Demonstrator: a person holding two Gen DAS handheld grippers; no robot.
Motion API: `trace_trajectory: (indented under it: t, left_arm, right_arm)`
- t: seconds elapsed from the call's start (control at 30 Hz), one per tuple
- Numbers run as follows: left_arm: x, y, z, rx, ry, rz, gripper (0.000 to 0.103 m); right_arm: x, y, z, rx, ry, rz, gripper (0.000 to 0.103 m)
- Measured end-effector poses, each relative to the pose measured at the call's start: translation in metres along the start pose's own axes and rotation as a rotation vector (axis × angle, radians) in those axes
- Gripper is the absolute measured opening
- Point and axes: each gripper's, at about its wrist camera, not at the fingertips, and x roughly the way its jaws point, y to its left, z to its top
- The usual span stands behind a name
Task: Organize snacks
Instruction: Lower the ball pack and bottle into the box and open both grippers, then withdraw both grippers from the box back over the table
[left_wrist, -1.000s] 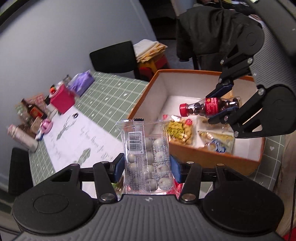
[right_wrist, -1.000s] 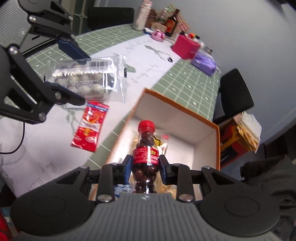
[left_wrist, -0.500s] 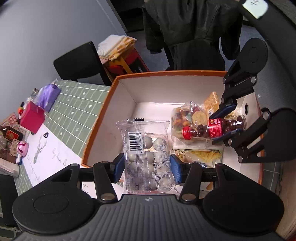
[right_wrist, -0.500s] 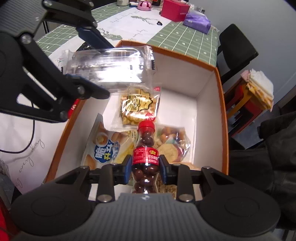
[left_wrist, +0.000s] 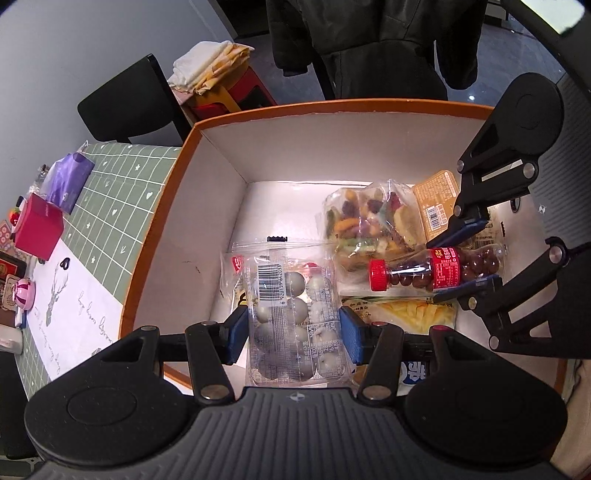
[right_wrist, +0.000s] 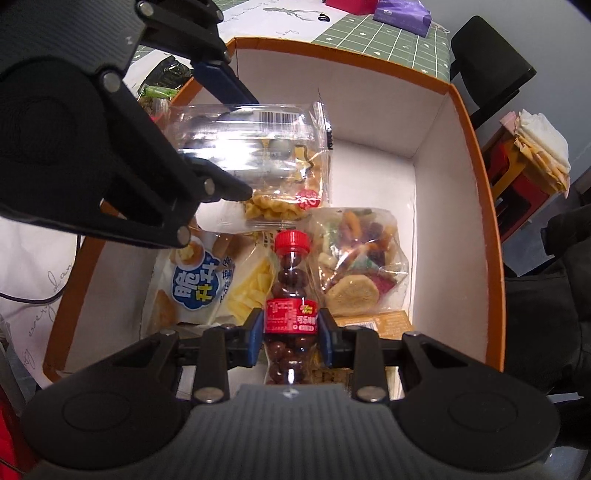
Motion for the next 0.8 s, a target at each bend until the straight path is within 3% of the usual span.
trace_trajectory:
  t: [0.27, 0.43, 0.63, 0.8]
  left_arm:
    - [0.013, -0.001, 0.002, -0.022, 0.018, -0.002, 0.061]
    - [0.013, -0.001, 0.001, -0.019, 0.013, 0.002, 0.071]
    - [0.007, -0.003, 0.000, -0.005, 0.004, -0.006, 0.077]
    - [-0.006, 0.002, 0.000, -0.033, -0.033, 0.008, 0.078]
  right_arm:
    - [0.004, -0.005, 0.001, 0.006, 0.008, 0.016, 0.029]
    - [0.001, -0.003, 0.003, -0.002, 0.006, 0.012, 0.030]
    - [-0.002, 0.003, 0.003, -0.012, -0.002, 0.005, 0.042]
    - [-0.007, 0.007, 0.002, -0.007, -0.007, -0.004, 0.044]
